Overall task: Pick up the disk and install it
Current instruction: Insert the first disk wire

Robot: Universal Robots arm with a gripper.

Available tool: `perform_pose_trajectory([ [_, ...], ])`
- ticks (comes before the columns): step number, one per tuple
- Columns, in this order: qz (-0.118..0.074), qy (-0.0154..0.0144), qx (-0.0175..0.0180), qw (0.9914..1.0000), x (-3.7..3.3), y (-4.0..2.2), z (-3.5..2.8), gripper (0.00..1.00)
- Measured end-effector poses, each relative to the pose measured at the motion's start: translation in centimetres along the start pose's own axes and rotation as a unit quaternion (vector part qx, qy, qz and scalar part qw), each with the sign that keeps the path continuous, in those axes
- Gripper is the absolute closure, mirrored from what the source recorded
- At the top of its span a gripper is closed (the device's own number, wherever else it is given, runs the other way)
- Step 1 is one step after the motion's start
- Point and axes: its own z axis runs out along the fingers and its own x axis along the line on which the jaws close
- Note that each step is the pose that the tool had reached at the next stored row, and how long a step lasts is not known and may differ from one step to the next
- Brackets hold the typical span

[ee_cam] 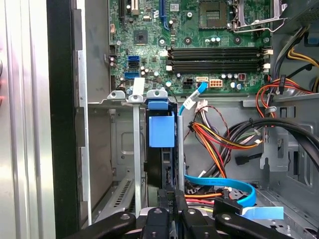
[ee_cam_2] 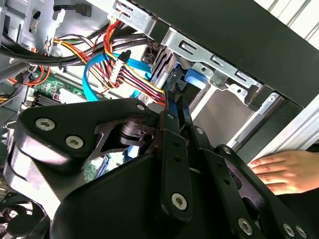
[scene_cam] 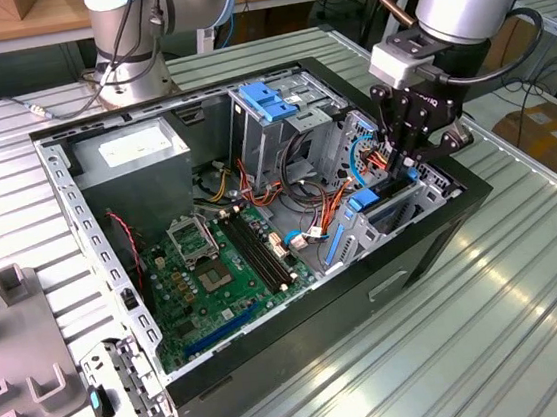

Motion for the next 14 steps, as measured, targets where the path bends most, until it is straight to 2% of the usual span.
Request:
perform_pose_trajectory([
  [8,0.0,-0.0017,-0.0001,1.0,-0.02,0.01,0.41,0.84],
  [14,0.0,-0.0017,-0.0004,1.0,-0.03,0.02,0.74,0.84],
])
